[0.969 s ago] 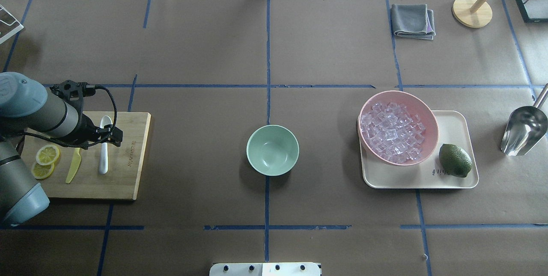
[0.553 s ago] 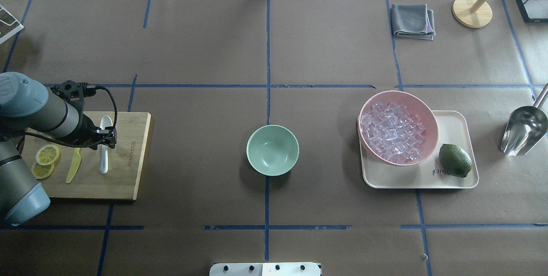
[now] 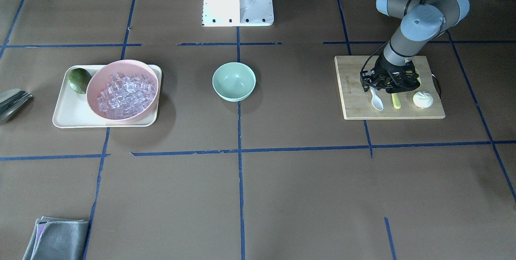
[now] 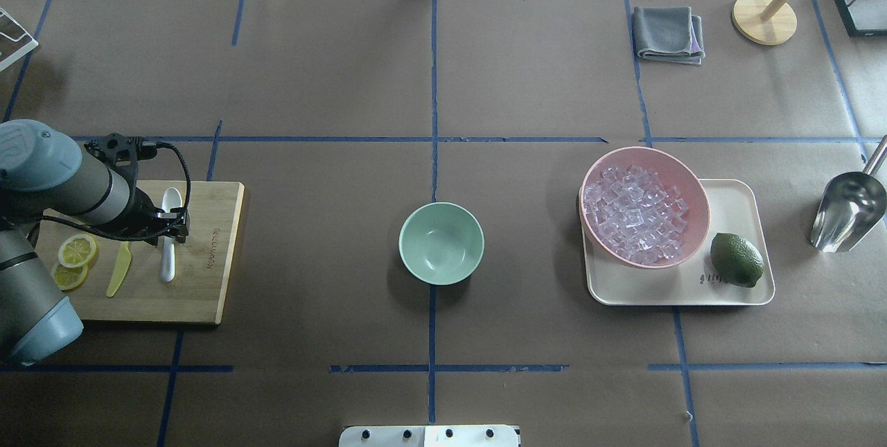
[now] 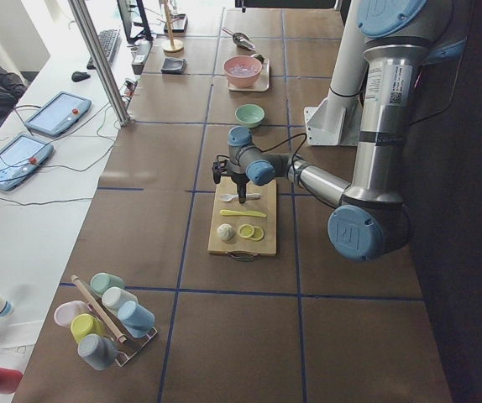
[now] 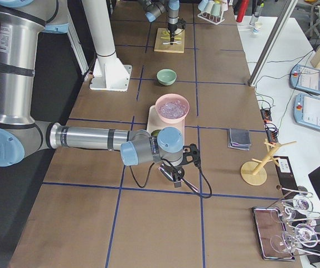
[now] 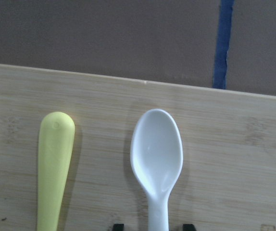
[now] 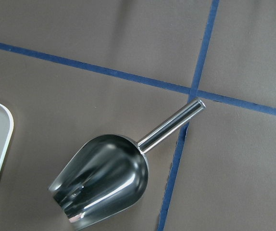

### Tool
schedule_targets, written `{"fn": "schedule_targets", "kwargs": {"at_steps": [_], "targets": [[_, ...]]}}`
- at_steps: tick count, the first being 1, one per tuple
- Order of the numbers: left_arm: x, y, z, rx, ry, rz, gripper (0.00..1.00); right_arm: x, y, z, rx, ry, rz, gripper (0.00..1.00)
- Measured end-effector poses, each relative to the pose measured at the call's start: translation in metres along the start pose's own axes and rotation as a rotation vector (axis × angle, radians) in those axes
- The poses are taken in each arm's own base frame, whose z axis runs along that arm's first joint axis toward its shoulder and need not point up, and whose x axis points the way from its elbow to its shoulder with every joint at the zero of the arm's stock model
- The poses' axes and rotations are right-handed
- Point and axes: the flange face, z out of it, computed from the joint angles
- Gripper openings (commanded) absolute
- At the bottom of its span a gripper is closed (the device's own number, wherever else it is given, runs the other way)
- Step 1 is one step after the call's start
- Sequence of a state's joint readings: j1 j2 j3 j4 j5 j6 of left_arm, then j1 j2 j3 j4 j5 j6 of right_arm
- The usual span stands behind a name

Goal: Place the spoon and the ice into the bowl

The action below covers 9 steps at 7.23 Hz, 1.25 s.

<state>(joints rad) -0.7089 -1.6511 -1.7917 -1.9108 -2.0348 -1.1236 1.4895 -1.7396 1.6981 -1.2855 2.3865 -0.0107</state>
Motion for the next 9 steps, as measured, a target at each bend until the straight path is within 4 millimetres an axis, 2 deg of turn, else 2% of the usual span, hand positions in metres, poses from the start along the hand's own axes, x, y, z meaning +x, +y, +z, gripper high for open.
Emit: {"fn": "schedule_targets", "kwargs": {"at_steps": [1, 3, 5, 7, 9], "targets": [[0.001, 0.000, 0.000, -0.001, 0.003, 0.001, 0.00, 0.000, 0.000, 0.000, 0.000, 0.000, 0.000, 1.00], [0.003, 0.000, -0.002, -0.001, 0.004, 0.002, 0.00, 0.000, 0.000, 0.000, 0.000, 0.000, 0.000, 1.00], [0.021, 0.001, -0.020, 0.018, 0.040, 0.018, 0.00, 0.000, 0.000, 0.000, 0.000, 0.000, 0.000, 1.00], [0.062, -0.003, -0.050, 0.059, 0.113, 0.005, 0.00, 0.000, 0.000, 0.000, 0.000, 0.000, 0.000, 1.00], [0.128, -0.010, -0.078, 0.095, 0.191, -0.072, 0.00, 0.000, 0.000, 0.000, 0.000, 0.000, 0.000, 1.00]]}}
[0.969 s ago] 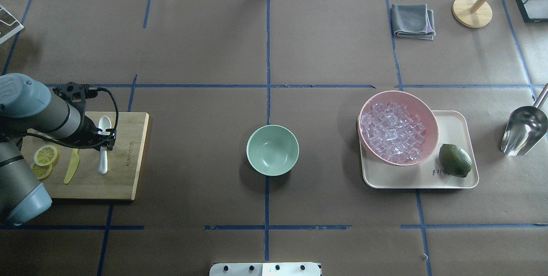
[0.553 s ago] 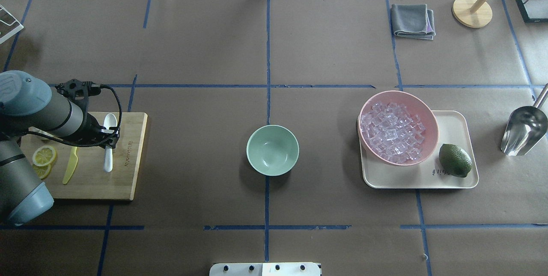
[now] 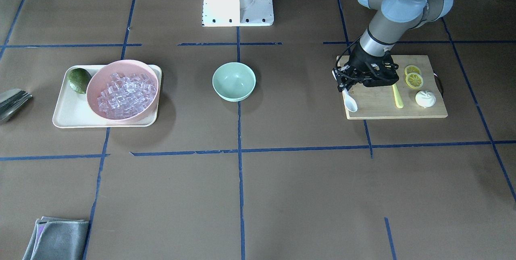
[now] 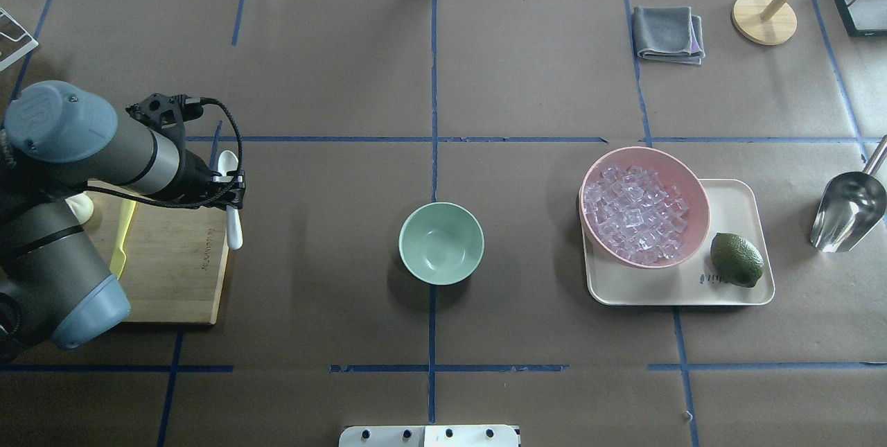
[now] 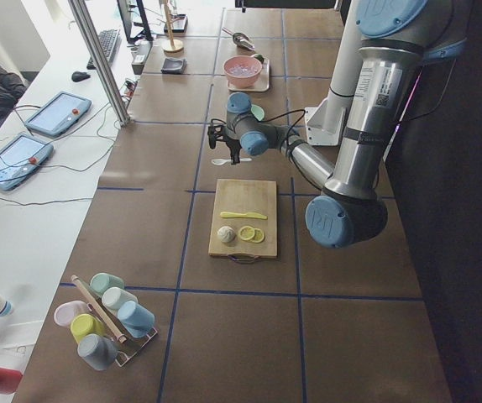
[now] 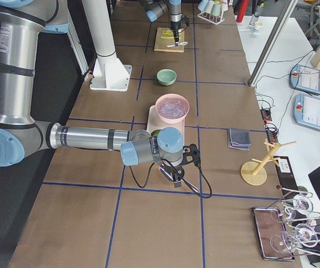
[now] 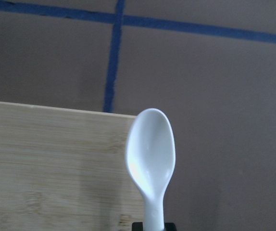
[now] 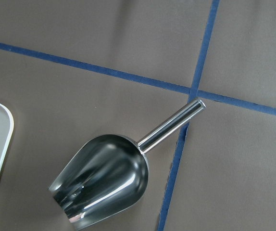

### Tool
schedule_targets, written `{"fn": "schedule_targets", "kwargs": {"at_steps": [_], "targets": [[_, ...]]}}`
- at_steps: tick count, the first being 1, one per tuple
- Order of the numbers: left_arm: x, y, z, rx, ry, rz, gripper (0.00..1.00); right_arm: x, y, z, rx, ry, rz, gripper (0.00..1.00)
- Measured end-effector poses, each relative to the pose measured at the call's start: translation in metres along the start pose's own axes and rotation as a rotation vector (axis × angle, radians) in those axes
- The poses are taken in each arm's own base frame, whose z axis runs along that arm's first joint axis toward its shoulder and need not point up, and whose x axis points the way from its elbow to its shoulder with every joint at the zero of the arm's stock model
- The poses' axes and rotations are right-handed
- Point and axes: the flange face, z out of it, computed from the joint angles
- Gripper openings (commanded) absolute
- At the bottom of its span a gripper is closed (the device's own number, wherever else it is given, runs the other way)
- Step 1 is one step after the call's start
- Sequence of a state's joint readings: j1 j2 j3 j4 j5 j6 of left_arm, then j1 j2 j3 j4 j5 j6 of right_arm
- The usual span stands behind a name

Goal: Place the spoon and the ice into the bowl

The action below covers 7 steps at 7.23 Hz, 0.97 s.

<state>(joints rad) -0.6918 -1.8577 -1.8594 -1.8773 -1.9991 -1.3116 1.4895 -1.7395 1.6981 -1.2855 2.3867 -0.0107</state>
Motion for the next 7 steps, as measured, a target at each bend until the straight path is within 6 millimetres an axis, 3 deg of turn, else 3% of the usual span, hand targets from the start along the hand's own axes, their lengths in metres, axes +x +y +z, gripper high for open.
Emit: {"fn": "schedule_targets", "kwargs": {"at_steps": [3, 5, 7], "targets": [[0.128, 0.043, -0.005, 0.024, 0.005, -0.005, 0.00, 0.000, 0.000, 0.000, 0.000, 0.000, 0.000, 1.00], [0.191, 0.093, -0.002, 0.007, 0.049, 0.105, 0.01, 0.000, 0.000, 0.000, -0.001, 0.000, 0.001, 1.00], [0.230, 0.131, 0.026, 0.000, 0.046, 0.289, 0.01, 0.001, 0.001, 0.001, -0.003, 0.000, 0.003, 1.00]]}}
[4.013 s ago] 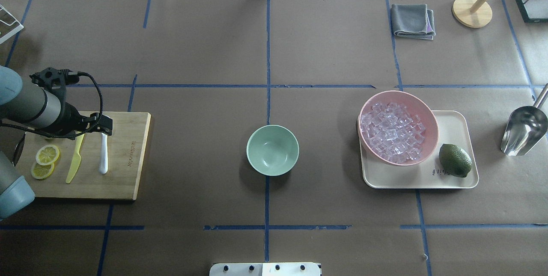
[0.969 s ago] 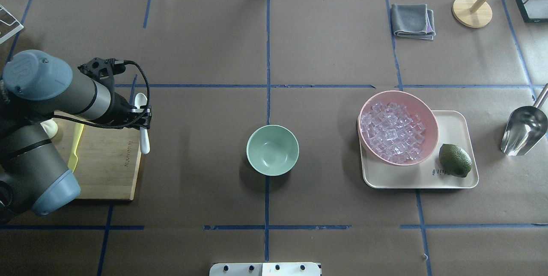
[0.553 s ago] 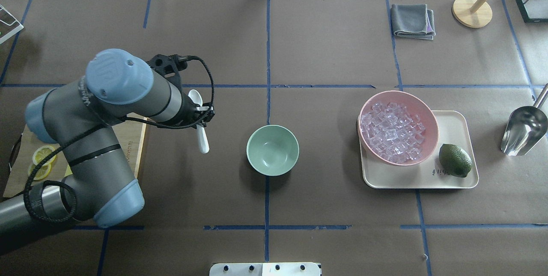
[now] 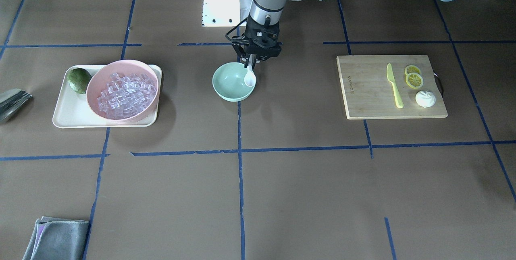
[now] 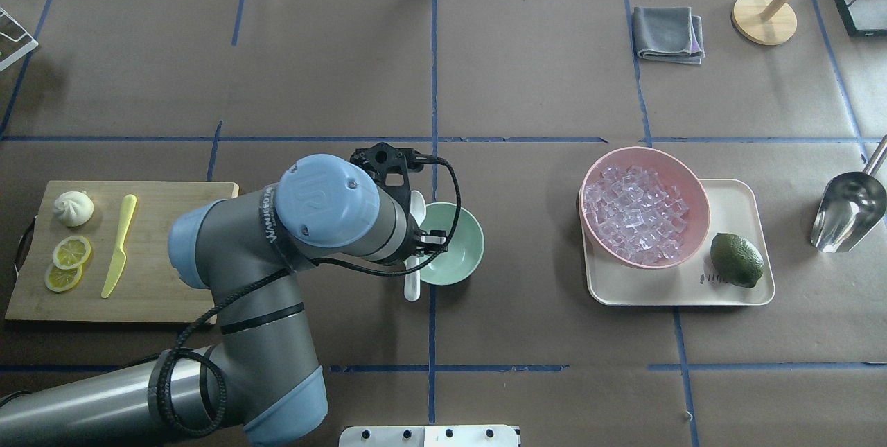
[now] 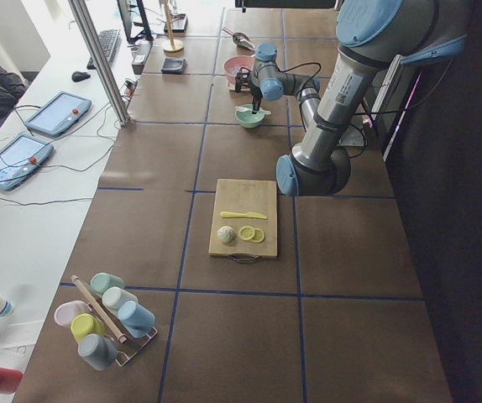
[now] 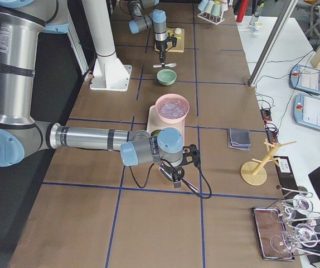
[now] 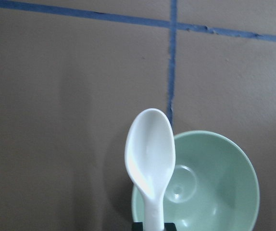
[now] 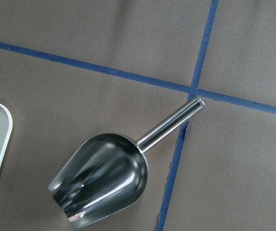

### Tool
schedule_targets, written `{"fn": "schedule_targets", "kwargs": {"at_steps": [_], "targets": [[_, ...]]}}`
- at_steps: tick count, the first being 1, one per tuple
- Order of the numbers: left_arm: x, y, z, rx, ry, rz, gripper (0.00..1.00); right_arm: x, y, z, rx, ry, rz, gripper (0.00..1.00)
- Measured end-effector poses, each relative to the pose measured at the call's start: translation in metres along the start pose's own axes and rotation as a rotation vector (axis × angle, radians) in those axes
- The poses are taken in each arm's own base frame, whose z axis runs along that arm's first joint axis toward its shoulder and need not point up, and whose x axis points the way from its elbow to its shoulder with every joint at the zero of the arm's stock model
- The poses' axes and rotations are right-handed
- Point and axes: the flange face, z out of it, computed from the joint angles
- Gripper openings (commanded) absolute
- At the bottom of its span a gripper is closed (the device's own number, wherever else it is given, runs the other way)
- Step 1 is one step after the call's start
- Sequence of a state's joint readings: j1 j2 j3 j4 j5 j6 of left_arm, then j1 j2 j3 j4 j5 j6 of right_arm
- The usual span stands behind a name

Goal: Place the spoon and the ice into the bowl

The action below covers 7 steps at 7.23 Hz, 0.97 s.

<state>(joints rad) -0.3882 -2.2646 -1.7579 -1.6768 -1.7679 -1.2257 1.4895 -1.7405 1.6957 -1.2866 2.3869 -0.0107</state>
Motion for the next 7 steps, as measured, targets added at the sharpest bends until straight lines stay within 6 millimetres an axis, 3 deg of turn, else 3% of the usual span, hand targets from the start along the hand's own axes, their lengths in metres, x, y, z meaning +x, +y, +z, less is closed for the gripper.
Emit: {"fn": "schedule_targets", "kwargs": {"at_steps": [1, 2, 3, 4, 7], "targets": [[0.008, 0.007, 0.017, -0.010, -0.006, 0.072, 0.07, 0.000, 0.000, 0.000, -0.001, 0.000, 0.001, 1.00], [0.011, 0.010, 0.028, -0.017, -0.009, 0.108, 0.48, 0.001, 0.001, 0.001, -0.002, 0.000, 0.002, 1.00], [0.015, 0.011, 0.031, -0.019, -0.005, 0.122, 0.78, 0.001, 0.001, 0.001, -0.002, 0.000, 0.002, 1.00], [0.019, 0.010, 0.030, -0.016, 0.003, 0.126, 0.83, 0.001, 0.001, 0.001, -0.002, 0.000, 0.002, 1.00], [0.018, -0.003, 0.020, 0.001, 0.032, 0.120, 0.84, 0.001, 0.001, 0.001, -0.002, 0.000, 0.002, 1.00]]}}
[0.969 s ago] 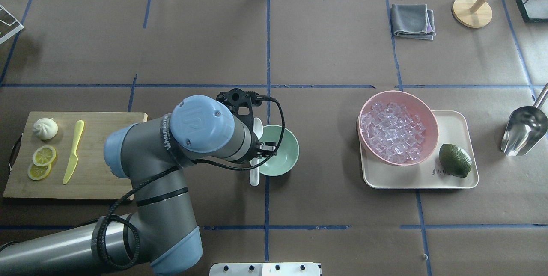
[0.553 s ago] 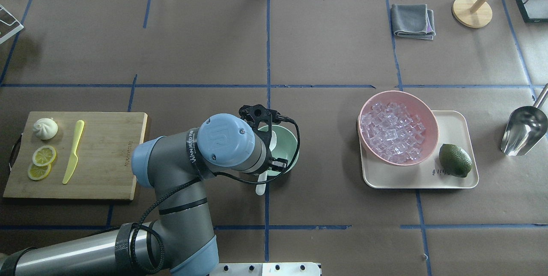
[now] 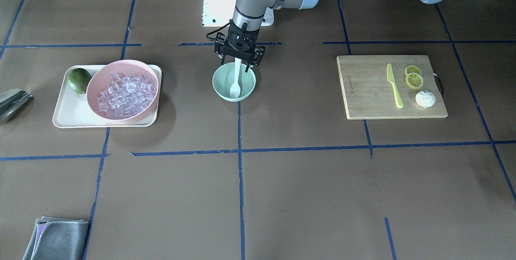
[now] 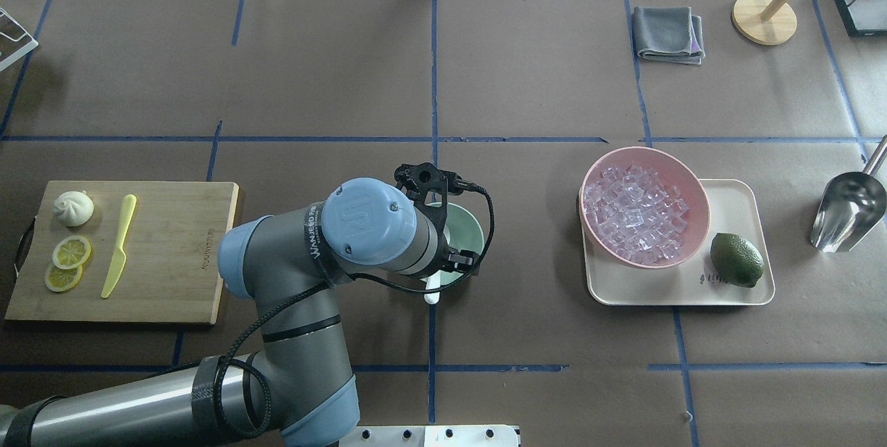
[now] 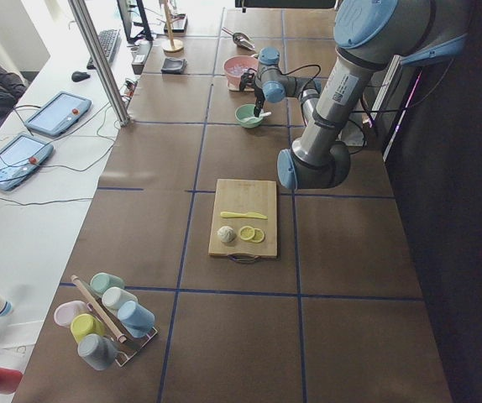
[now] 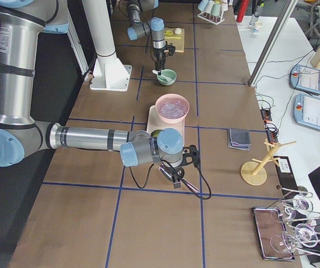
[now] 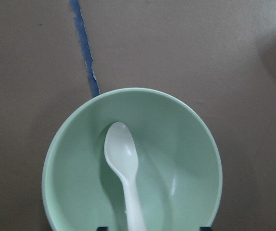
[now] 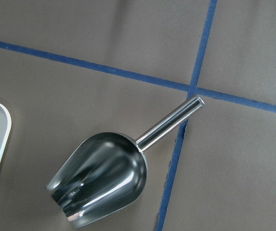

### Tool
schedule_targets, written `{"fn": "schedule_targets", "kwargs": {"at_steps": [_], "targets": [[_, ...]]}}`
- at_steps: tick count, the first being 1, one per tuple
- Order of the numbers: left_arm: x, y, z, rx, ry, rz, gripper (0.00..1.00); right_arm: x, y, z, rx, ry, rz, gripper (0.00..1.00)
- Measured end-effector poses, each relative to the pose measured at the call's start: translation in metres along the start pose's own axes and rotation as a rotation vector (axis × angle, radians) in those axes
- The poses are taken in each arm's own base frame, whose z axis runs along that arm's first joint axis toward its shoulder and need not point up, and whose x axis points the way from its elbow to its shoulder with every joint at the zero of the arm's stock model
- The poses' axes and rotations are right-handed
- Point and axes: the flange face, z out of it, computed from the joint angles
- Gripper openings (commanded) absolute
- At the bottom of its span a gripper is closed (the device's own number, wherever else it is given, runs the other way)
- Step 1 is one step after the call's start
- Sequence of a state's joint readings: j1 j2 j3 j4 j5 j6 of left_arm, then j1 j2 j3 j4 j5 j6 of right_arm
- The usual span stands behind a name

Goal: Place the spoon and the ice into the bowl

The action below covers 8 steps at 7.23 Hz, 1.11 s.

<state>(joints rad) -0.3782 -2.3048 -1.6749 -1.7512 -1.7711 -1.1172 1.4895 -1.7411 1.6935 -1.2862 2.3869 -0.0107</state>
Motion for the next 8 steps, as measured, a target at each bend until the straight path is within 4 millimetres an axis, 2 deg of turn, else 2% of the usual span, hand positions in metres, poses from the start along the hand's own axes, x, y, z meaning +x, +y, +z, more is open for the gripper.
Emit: {"fn": "schedule_targets", "kwargs": {"at_steps": [1, 2, 3, 4, 5, 6, 8], "targets": [[-0.017, -0.016, -0.008, -0.021, 0.005, -0.021, 0.86, 0.000, 0.000, 0.000, 0.000, 0.000, 0.000, 1.00], [-0.050, -0.034, -0.019, -0.066, 0.012, -0.044, 0.99, 0.000, 0.000, 0.000, 0.000, 0.000, 0.000, 1.00], [-0.096, -0.047, -0.033, -0.100, 0.013, -0.052, 1.00, 0.000, -0.001, 0.000, 0.001, 0.000, 0.000, 1.00], [-0.147, -0.052, -0.051, -0.112, -0.007, -0.063, 1.00, -0.002, -0.003, -0.001, 0.003, -0.001, 0.005, 1.00], [-0.188, -0.053, -0.077, -0.113, -0.049, -0.082, 1.00, -0.008, -0.010, -0.004, 0.011, -0.003, 0.029, 1.00], [-0.217, -0.049, -0.104, -0.120, -0.097, -0.079, 1.00, -0.017, -0.020, -0.006, 0.020, -0.008, 0.059, 1.00], [-0.284, -0.028, -0.151, -0.150, -0.187, 0.015, 1.00, -0.053, -0.048, -0.008, 0.030, -0.028, 0.116, 1.00]]}}
